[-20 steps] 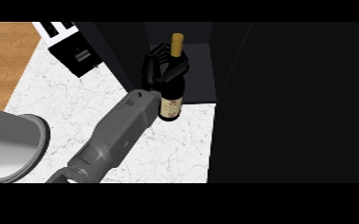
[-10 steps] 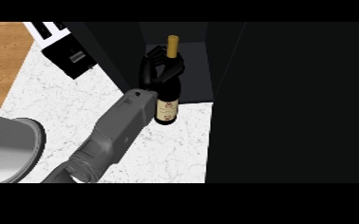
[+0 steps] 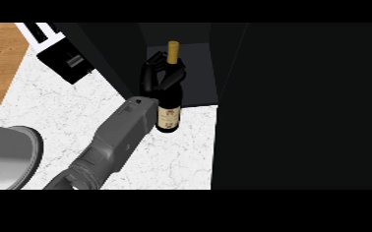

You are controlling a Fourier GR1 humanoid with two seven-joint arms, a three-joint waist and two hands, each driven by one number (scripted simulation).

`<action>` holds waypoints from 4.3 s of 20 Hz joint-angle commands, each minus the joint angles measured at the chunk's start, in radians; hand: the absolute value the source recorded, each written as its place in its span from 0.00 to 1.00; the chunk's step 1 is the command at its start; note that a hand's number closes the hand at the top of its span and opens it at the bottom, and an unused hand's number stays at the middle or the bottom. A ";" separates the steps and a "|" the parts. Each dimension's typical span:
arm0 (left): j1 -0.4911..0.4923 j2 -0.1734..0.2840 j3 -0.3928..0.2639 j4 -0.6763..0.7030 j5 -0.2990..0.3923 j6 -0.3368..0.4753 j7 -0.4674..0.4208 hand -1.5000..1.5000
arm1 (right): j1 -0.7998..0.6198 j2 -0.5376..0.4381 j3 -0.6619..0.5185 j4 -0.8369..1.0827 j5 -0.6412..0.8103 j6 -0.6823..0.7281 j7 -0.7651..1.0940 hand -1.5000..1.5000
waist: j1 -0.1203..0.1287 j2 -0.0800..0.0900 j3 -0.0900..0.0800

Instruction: Pick up the wine, place it into the cabinet and close the cabinet

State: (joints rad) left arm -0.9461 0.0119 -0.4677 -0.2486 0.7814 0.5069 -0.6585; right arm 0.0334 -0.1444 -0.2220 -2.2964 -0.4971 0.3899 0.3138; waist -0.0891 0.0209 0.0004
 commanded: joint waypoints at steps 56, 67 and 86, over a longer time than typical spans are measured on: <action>-0.245 0.048 0.012 0.248 -0.062 0.138 0.097 0.00 | -0.020 -0.006 0.002 -0.013 -0.018 -0.006 0.016 0.00 | -0.026 0.026 -0.003; -0.193 0.066 0.037 0.228 -0.051 0.046 -0.030 0.00 | 0.000 0.005 0.006 0.013 -0.019 0.024 -0.013 0.00 | -0.015 0.025 -0.003; -0.116 -0.012 0.080 0.022 -0.013 -0.015 -0.173 0.00 | 0.013 0.013 0.030 -0.057 -0.007 -0.023 0.046 0.00 | 0.022 -0.006 -0.002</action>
State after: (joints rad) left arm -1.0982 0.0025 -0.3857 -0.1635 0.7609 0.5223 -0.7939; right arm 0.0494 -0.1161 -0.1774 -2.3230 -0.4834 0.3904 0.3233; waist -0.0797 0.0224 -0.0014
